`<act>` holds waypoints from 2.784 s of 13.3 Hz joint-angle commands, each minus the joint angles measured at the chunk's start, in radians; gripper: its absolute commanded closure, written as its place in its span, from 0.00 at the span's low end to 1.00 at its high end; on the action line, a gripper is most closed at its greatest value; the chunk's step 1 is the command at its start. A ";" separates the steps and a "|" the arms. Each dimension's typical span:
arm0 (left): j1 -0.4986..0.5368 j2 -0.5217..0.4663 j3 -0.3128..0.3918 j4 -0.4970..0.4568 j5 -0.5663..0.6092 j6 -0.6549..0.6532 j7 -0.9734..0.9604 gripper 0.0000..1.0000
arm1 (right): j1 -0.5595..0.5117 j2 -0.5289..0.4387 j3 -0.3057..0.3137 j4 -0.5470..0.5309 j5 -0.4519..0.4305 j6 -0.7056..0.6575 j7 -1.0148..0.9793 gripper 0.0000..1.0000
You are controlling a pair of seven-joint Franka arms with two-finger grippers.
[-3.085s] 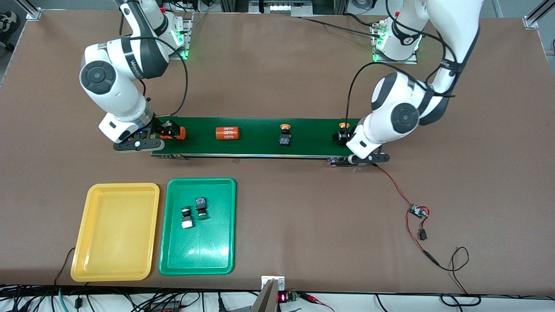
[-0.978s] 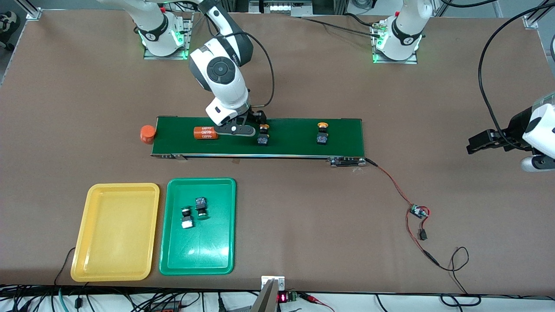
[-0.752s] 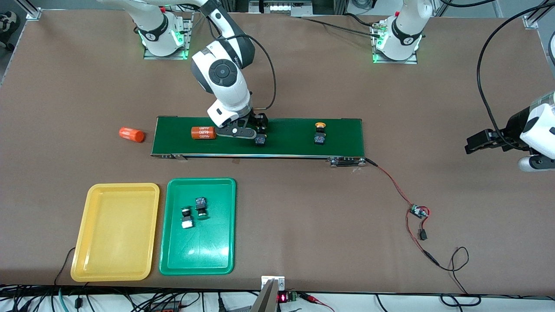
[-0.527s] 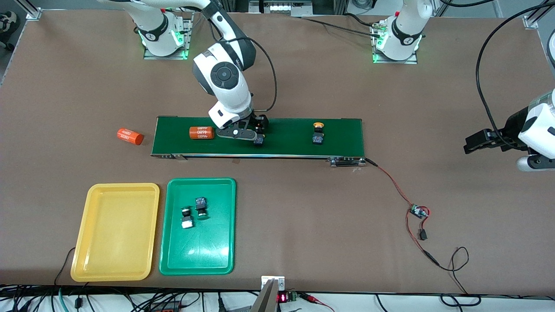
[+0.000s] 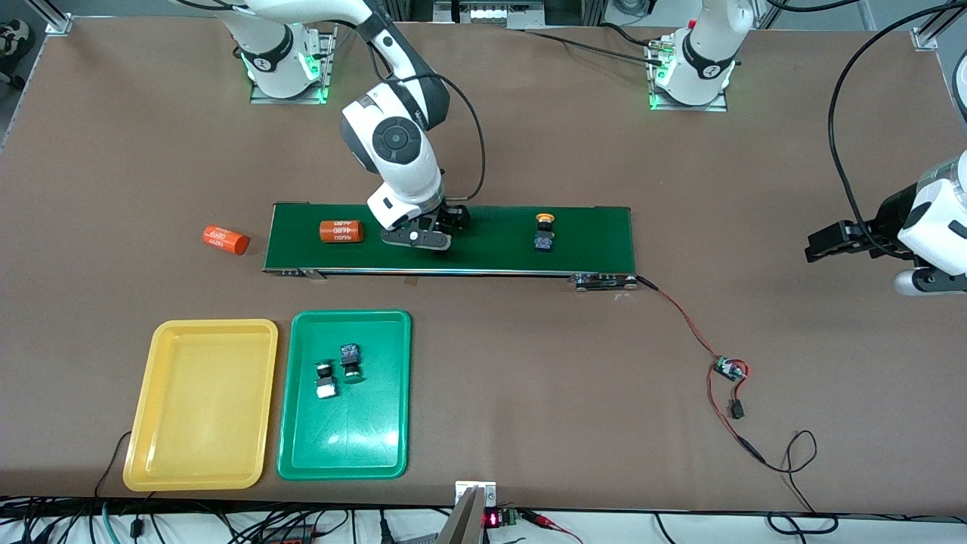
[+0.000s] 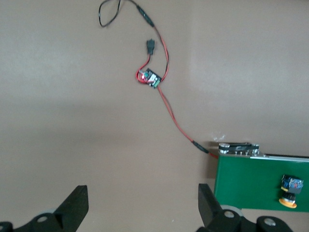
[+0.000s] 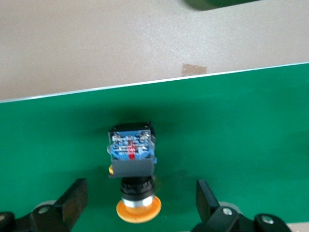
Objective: Sort buttons by color to trays
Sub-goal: 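Carry the orange-based button over the yellow tray with the right gripper, then lower the button into the yellow tray and open the right gripper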
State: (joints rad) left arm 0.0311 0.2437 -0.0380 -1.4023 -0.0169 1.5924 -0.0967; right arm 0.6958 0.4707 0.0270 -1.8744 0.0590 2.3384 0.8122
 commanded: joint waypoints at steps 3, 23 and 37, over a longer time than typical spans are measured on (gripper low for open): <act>-0.003 -0.008 0.001 0.011 -0.008 -0.023 0.011 0.00 | -0.001 0.062 -0.007 0.058 -0.008 -0.002 -0.031 0.47; -0.005 -0.008 -0.007 0.013 -0.006 -0.019 0.011 0.00 | -0.491 0.144 -0.022 0.471 -0.091 -0.320 -0.728 0.96; -0.003 -0.008 -0.005 0.014 -0.006 -0.014 0.011 0.00 | -0.691 0.362 -0.038 0.594 -0.093 -0.211 -0.907 0.75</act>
State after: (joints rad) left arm 0.0244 0.2429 -0.0431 -1.4009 -0.0169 1.5897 -0.0967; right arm 0.0189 0.8070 -0.0232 -1.3103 -0.0257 2.1221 -0.0840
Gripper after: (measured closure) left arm 0.000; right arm 0.604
